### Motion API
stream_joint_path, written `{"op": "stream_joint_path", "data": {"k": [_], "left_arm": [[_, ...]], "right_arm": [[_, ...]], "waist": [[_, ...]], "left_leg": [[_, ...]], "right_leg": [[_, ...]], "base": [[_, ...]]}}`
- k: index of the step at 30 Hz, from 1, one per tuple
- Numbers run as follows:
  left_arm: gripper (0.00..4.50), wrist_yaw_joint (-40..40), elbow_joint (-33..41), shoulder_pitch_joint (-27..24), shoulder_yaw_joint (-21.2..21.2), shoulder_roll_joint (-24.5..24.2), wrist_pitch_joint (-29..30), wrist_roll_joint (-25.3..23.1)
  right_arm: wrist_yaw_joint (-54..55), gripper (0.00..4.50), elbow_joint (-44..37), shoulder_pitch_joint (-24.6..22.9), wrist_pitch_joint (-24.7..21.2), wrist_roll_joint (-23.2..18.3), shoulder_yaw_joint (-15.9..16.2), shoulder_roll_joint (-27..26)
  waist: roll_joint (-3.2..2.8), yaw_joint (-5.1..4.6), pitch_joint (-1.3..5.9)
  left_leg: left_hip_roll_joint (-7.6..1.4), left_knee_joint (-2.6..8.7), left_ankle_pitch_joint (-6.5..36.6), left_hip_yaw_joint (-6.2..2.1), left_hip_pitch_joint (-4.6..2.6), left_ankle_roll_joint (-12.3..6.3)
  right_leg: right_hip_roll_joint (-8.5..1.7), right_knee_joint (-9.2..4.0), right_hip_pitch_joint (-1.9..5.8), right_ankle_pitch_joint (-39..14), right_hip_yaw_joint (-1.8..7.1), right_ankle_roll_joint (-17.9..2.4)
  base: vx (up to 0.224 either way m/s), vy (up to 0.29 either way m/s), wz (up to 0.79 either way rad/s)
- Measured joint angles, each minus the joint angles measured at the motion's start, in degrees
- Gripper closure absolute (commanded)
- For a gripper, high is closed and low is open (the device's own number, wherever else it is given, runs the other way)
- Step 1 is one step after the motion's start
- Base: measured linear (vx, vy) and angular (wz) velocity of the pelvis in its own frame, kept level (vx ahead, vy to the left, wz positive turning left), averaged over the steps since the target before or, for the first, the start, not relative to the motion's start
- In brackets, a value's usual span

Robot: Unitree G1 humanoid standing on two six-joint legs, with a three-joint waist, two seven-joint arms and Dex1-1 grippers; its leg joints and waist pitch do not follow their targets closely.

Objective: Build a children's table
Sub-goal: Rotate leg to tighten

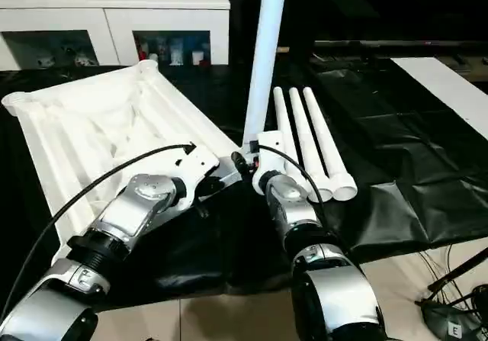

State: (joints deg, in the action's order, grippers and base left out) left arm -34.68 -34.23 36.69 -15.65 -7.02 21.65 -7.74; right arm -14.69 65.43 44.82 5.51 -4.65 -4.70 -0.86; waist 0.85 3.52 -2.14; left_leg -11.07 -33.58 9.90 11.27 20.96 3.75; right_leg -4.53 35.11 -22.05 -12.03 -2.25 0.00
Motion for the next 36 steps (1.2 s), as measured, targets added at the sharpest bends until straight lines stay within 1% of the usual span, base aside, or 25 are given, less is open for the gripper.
{"op": "stream_joint_path", "data": {"k": [2,3,6,7,8,9,11,13,15,17,19,22,25,28,33,35,36], "left_arm": [[4.50,-0.1,-0.1,-0.1,0.0,-0.9,-0.6,-0.1],[4.50,-0.3,-0.1,-0.1,0.0,-1.2,-0.9,-0.1],[4.50,-1.4,0.7,-0.8,0.0,-2.3,-2.0,-0.1],[4.50,-1.8,1.1,-1.1,0.0,-2.8,-2.1,-0.1],[4.50,-2.2,1.6,-1.4,0.0,-3.2,-2.1,-0.1],[4.50,-2.5,2.2,-1.9,0.0,-3.6,-2.3,0.0],[4.50,-3.7,3.6,-2.9,0.0,-5.3,-3.4,0.1],[4.50,-5.2,4.5,-3.5,0.1,-6.7,-4.3,0.3],[4.50,-8.1,5.6,-4.5,0.2,-8.8,-5.8,1.4],[4.50,-11.3,6.7,-5.4,0.3,-10.6,-7.1,2.4],[4.50,-15.8,8.9,-7.0,0.8,-12.8,-7.8,3.8],[4.50,-20.6,10.7,-8.1,0.8,-14.5,-8.5,5.4],[4.50,-22.8,11.9,-9.1,0.9,-16.1,-8.5,6.2],[4.50,-25.9,13.5,-10.3,0.8,-17.8,-8.3,7.6],[4.50,-29.0,15.6,-11.8,0.9,-19.5,-7.4,8.8],[4.50,-29.8,15.9,-11.9,0.9,-19.6,-6.9,9.0],[4.50,-29.9,16.0,-11.9,0.9,-19.6,-6.9,9.1]], "right_arm": [[-1.4,1.02,0.0,0.0,0.3,-0.1,0.0,-0.4],[-2.0,0.72,0.0,-0.1,0.5,-0.2,0.0,-0.4],[-4.6,0.56,0.0,-0.3,1.5,0.0,0.1,-0.4],[-5.5,0.29,0.0,-0.5,1.8,0.0,0.2,-0.4],[-6.2,0.29,0.0,-0.7,2.3,0.1,0.4,-0.3],[-7.1,0.19,-0.1,-0.8,2.7,0.4,0.9,-0.1],[-10.0,0.08,-1.3,-1.8,3.7,1.9,3.3,1.3],[-12.8,0.04,-2.1,-2.1,3.9,2.4,4.3,2.4],[-17.2,0.04,-3.1,-2.2,3.7,2.6,5.1,4.1],[-22.5,0.04,-4.6,-2.5,3.4,2.5,5.8,6.0],[-29.4,0.04,-6.9,-3.2,3.5,2.5,7.5,7.7],[-35.5,0.04,-7.9,-4.2,3.5,2.5,8.1,9.6],[-40.2,0.04,-9.0,-4.5,3.5,1.9,9.4,10.6],[-45.6,0.04,-10.9,-4.5,3.0,1.8,10.2,12.6],[-51.2,0.04,-11.6,-5.1,2.2,2.0,12.0,14.0],[-52.6,0.32,-11.6,-5.5,1.9,2.0,12.1,13.9],[-52.9,0.32,-11.6,-5.6,1.7,2.0,12.1,13.9]], "waist": [[0.00,-0.21,0.00],[0.00,-0.33,-0.01],[0.01,-0.53,-0.01],[0.01,-0.60,-0.01],[0.01,-0.64,-0.01],[0.01,-0.67,-0.01],[0.00,-0.65,-0.01],[-0.02,-0.62,-0.02],[-0.02,-0.53,-0.02],[-0.08,-0.23,-0.01],[-0.13,-0.17,0.00],[-0.16,0.20,-0.01],[-0.15,0.20,-0.03],[-0.14,0.23,-0.04],[-0.09,0.28,-0.07],[-0.09,0.38,-0.07],[-0.09,0.43,-0.07]], "left_leg": [[0.00,0.02,0.0,-0.03,-0.01,0.00],[0.00,0.06,0.0,-0.04,-0.02,0.00],[-0.01,0.24,0.0,-0.10,0.00,0.00],[-0.01,0.34,0.0,-0.09,-0.01,0.00],[-0.01,0.45,0.0,-0.09,-0.01,0.00],[-0.01,0.53,0.0,-0.09,-0.01,0.01],[-0.02,0.68,0.0,-0.09,0.01,0.02],[-0.03,0.77,0.0,-0.08,0.08,0.03],[-0.05,0.94,-0.1,-0.08,0.13,0.09],[-0.11,0.97,-0.1,-0.07,0.14,0.09],[-0.14,0.96,-0.1,-0.03,0.19,0.08],[-0.14,0.95,-0.1,0.07,0.29,-0.05],[-0.14,0.92,-0.1,0.11,0.34,-0.06],[-0.15,0.90,0.0,0.11,0.32,0.05],[-0.16,0.90,0.0,0.11,0.32,0.06],[-0.16,0.89,0.0,0.11,0.33,0.06],[-0.16,0.89,0.0,0.12,0.33,0.06]], "right_leg": [[0.00,0.00,-0.02,0.0,-0.03,0.0],[0.00,0.00,-0.04,0.0,-0.04,0.0],[0.00,-0.01,-0.20,0.0,-0.14,0.0],[0.00,-0.01,-0.23,0.0,-0.16,0.0],[0.01,0.00,-0.28,0.0,-0.18,0.0],[0.01,0.01,-0.34,0.1,-0.18,0.0],[0.02,0.04,-0.44,0.2,-0.24,-0.1],[0.03,0.16,-0.64,0.4,-0.24,-0.3],[0.06,0.18,-0.80,0.4,-0.30,-0.3],[0.11,0.18,-0.83,0.4,-0.32,-0.2],[0.15,0.13,-0.87,0.3,-0.31,-0.3],[0.13,0.02,-0.91,0.2,-0.30,-0.3],[0.12,0.04,-0.98,0.2,-0.27,-0.3],[0.12,0.08,-0.98,0.2,-0.27,-0.3],[0.12,0.09,-0.98,0.2,-0.28,-0.3],[0.12,0.09,-0.98,0.2,-0.27,-0.3],[0.12,0.09,-0.98,0.2,-0.27,-0.3]], "base": [[0.000,0.000,0.00],[0.000,0.000,0.00],[0.000,0.000,0.00],[0.000,0.000,0.00],[0.000,0.000,0.00],[0.000,0.000,0.00],[0.000,0.000,0.00],[0.000,0.000,0.00],[0.000,0.000,0.00],[0.000,0.000,0.00],[0.000,0.000,0.00],[0.000,0.000,0.00],[0.000,0.000,0.00],[0.000,0.000,0.00],[0.000,0.000,0.00],[0.000,0.000,0.00],[0.000,0.000,0.00]]}}
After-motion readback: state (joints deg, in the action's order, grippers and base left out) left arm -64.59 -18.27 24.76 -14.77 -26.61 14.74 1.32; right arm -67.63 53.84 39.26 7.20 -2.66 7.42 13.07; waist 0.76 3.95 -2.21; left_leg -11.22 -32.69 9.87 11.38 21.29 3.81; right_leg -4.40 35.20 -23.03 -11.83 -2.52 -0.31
